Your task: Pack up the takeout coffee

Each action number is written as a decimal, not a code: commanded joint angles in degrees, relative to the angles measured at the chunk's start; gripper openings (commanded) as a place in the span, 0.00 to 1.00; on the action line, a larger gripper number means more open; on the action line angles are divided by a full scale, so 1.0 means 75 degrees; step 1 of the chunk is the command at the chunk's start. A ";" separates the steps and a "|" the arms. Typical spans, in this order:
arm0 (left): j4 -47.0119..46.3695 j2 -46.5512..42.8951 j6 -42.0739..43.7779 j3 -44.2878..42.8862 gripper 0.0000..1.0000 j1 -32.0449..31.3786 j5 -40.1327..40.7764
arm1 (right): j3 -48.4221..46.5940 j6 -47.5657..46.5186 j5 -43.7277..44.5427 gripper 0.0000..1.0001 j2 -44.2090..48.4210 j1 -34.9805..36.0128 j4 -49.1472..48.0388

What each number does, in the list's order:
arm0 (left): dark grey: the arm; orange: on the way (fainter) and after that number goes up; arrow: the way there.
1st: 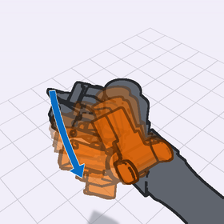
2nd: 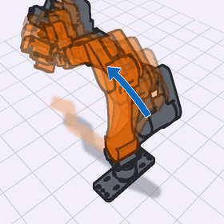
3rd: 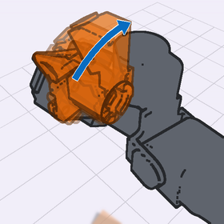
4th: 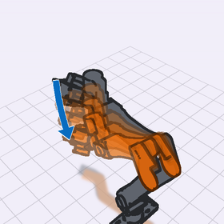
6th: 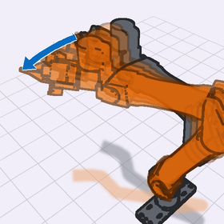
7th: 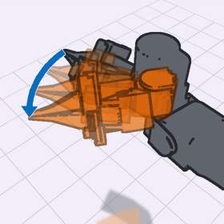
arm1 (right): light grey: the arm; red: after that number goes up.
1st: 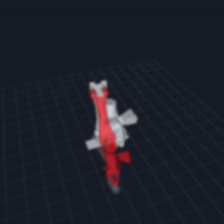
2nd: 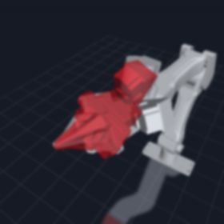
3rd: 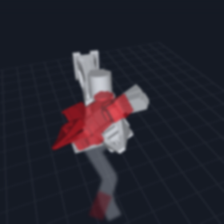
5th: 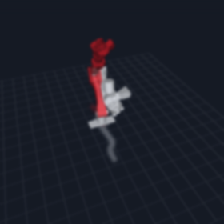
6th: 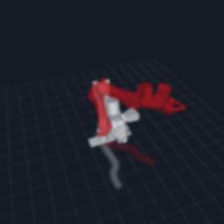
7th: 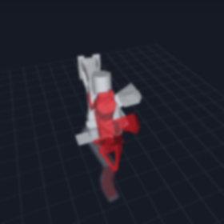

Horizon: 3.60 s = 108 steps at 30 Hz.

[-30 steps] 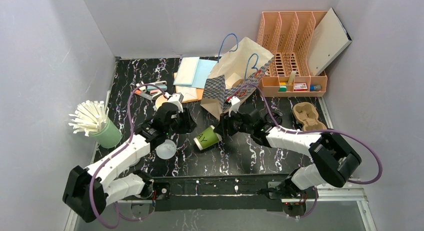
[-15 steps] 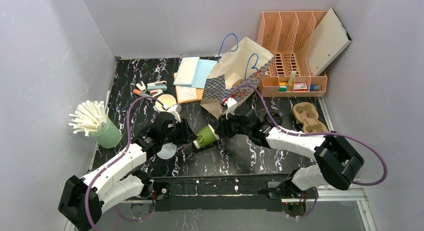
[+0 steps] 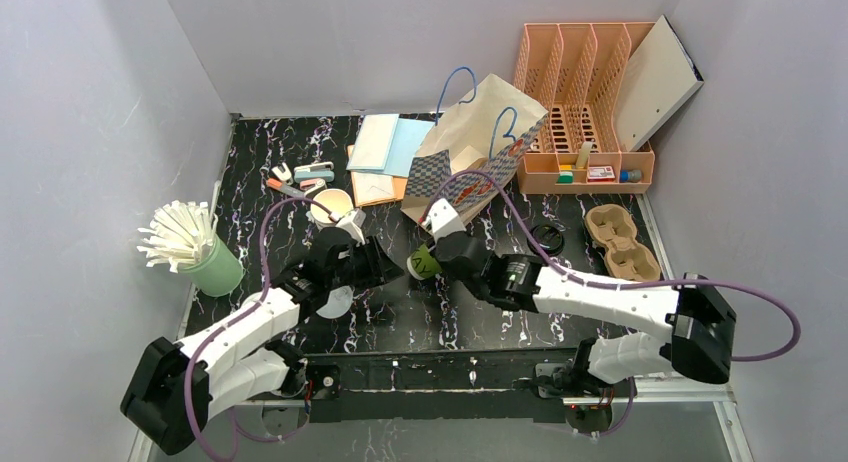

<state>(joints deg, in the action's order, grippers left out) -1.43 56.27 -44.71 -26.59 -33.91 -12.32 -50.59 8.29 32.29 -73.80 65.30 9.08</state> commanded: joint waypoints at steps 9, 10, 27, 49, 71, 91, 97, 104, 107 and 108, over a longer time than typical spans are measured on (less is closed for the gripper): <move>-0.1928 0.0801 -0.0294 0.0526 0.35 0.0225 -0.0303 | -0.1531 -0.0072 0.5233 0.26 -0.2322 0.1854 0.3338; -0.1874 0.0739 -0.0261 0.0532 0.35 0.0275 -0.0307 | -0.1548 -0.0074 0.5364 0.27 -0.2494 0.1933 0.3452; -0.1139 0.0329 0.0087 0.0299 0.36 0.0549 -0.0285 | -0.1705 -0.0882 0.4546 0.75 -0.2338 0.2306 0.2790; -0.2083 0.1232 0.0555 -0.1090 0.46 -0.0122 -0.0407 | -0.1818 0.1466 -0.1908 0.89 0.0763 -0.1680 0.2963; -0.2036 0.3021 0.1408 -0.2794 0.43 -0.1070 0.0599 | -0.1134 0.2895 -0.2471 0.53 0.0611 -0.3022 0.2231; 0.1842 0.4681 0.2266 -0.5773 0.89 -0.3180 0.4815 | 0.0646 0.3698 -0.2268 0.40 0.2623 -0.4489 0.1507; 0.2626 0.5319 0.2246 -0.6697 0.88 -0.3598 0.5570 | 0.0757 0.3613 -0.1783 0.42 0.3159 -0.4490 0.1636; 0.2866 0.5671 0.2235 -0.7073 0.77 -0.3641 0.5472 | 0.0798 0.3558 -0.1911 0.44 0.3183 -0.4499 0.1625; 0.2871 0.5735 0.2255 -0.7130 0.73 -0.3646 0.5436 | 0.0818 0.3536 -0.1983 0.44 0.3162 -0.4496 0.1602; 0.2892 0.5765 0.2258 -0.7163 0.73 -0.3646 0.5462 | 0.0826 0.3535 -0.2007 0.44 0.3150 -0.4495 0.1588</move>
<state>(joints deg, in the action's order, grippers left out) 18.31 99.18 -27.97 -77.87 -61.21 26.17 -44.82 34.76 16.78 -50.50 31.83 22.72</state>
